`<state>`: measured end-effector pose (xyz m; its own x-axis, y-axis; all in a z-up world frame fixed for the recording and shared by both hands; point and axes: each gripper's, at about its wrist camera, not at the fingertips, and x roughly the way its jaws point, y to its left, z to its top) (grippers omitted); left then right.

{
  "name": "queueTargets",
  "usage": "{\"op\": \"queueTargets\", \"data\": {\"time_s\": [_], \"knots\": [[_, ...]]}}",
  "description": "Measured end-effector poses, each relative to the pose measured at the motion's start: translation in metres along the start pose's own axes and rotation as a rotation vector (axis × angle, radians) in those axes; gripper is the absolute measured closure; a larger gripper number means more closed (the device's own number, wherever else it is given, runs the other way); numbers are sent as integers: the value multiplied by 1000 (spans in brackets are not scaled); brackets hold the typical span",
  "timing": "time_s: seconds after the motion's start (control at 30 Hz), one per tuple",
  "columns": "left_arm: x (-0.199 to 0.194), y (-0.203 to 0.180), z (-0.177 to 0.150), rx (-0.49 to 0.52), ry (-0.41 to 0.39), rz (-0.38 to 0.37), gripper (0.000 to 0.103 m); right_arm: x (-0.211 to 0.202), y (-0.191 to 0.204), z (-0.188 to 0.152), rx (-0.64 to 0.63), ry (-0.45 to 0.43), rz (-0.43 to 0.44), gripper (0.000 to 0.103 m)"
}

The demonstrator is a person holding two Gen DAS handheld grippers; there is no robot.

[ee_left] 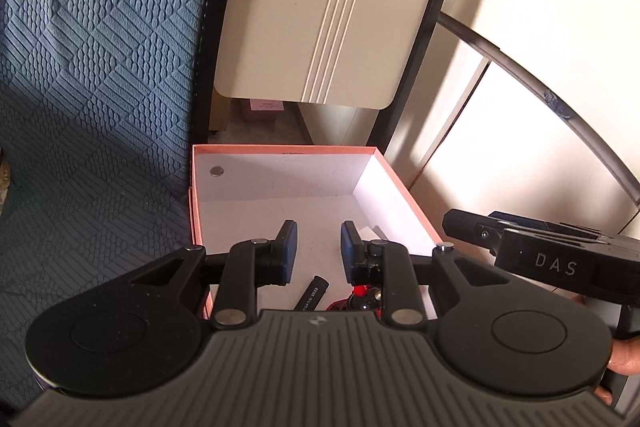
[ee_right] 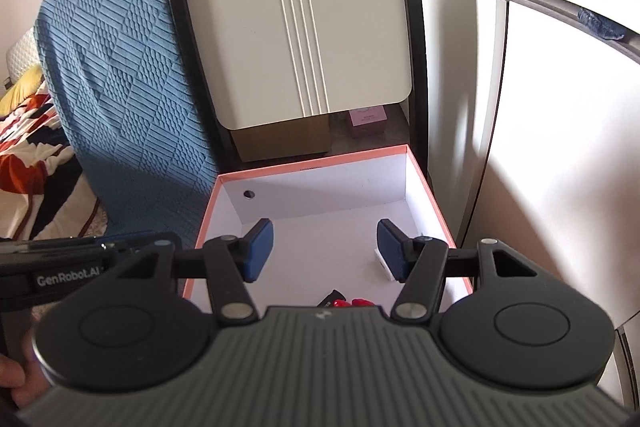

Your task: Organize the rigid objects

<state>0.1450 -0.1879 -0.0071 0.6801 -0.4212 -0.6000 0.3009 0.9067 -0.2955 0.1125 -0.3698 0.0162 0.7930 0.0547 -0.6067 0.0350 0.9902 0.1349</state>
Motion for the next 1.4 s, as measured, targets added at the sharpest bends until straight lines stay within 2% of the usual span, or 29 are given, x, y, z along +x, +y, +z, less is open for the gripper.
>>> {"op": "queueTargets", "data": {"time_s": [0.47, 0.8, 0.87, 0.93, 1.07, 1.17, 1.23, 1.4], "knots": [[-75, 7, -12, 41, -46, -3, 75, -68, 31, -27, 23, -39, 5, 43], [-97, 10, -31, 52, -52, 15, 75, -91, 40, -54, 11, -27, 1, 43], [-96, 11, -37, 54, -43, 13, 68, -93, 41, -60, 4, -23, -9, 43], [-96, 12, -42, 57, -44, 19, 55, -93, 41, -65, 4, -14, -18, 43], [-95, 14, -50, 63, -41, 26, 48, -90, 38, -75, 16, 7, -32, 43], [-96, 18, -53, 51, -41, 35, 31, -89, 36, -81, 26, 17, -38, 43], [-96, 23, -55, 35, -46, 42, 13, -89, 37, -84, 25, 19, -44, 43], [-98, 29, -62, 51, -57, 80, 4, -90, 38, -92, 33, 4, -51, 43]]}}
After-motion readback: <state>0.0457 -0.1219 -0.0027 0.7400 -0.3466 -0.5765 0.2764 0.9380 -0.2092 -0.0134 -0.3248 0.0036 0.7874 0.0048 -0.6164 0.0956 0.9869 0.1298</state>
